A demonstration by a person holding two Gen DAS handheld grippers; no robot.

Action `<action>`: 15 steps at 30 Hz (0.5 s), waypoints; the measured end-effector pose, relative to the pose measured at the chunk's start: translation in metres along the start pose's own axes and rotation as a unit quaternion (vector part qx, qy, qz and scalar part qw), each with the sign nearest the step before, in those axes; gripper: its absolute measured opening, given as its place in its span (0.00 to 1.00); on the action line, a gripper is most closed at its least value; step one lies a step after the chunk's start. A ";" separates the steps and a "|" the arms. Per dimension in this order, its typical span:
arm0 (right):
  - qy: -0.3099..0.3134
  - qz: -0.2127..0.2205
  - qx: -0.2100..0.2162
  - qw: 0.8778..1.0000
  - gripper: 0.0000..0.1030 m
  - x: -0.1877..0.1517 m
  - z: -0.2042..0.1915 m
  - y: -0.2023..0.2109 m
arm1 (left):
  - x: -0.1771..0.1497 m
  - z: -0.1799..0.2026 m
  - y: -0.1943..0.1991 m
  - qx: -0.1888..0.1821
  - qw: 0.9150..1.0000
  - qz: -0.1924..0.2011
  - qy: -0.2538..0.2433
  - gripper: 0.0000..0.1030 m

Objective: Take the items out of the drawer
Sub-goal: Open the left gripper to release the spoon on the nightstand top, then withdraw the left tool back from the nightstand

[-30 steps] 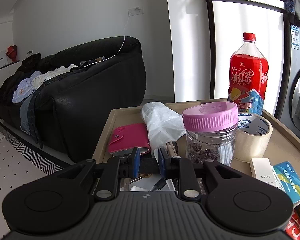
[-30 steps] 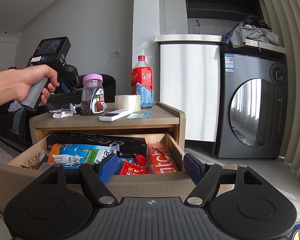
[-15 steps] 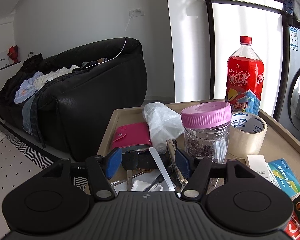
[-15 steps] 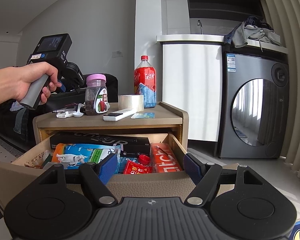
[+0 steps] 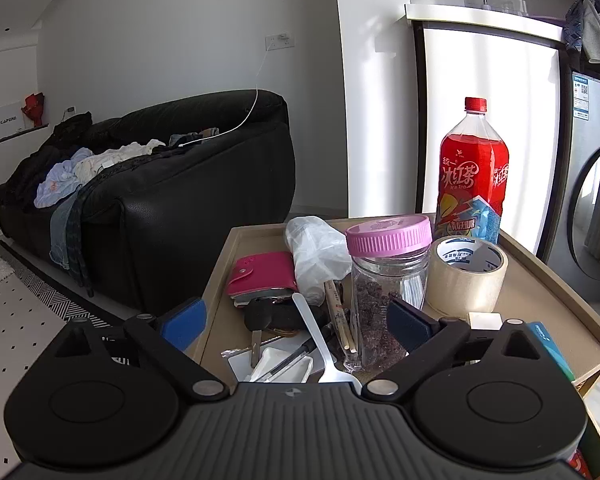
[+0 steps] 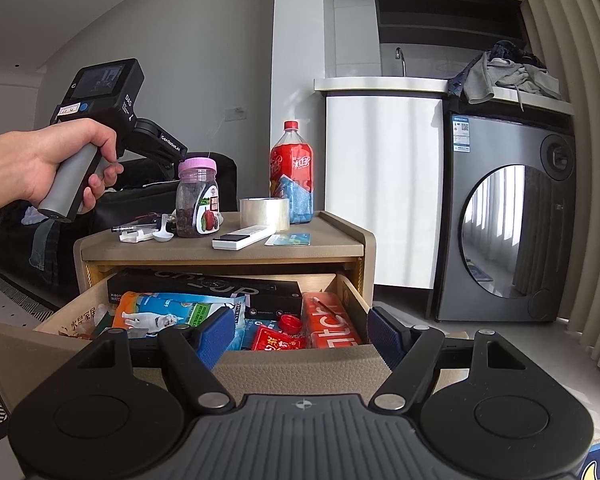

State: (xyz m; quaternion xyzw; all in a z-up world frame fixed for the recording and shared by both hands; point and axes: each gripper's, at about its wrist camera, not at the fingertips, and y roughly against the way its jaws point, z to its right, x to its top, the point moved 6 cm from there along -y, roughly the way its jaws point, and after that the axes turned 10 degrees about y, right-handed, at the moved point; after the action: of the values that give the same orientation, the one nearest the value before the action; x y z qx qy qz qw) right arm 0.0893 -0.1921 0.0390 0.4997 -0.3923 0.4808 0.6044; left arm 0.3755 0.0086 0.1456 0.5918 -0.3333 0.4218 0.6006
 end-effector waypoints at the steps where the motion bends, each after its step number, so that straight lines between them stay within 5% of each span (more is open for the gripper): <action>1: 0.000 0.000 0.000 1.000 0.74 0.000 0.000 0.001 | 0.000 0.000 0.002 0.003 1.000 0.003 -0.001 0.99; 15: 0.005 0.007 0.000 1.000 0.74 0.005 -0.006 0.018 | -0.010 0.001 0.032 0.001 1.000 0.023 -0.008 1.00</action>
State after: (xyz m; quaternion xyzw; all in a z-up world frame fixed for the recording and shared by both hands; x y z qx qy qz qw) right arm 0.0734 -0.1848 0.0466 0.4948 -0.3922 0.4876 0.6030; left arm 0.3428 0.0043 0.1502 0.5879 -0.3508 0.4312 0.5877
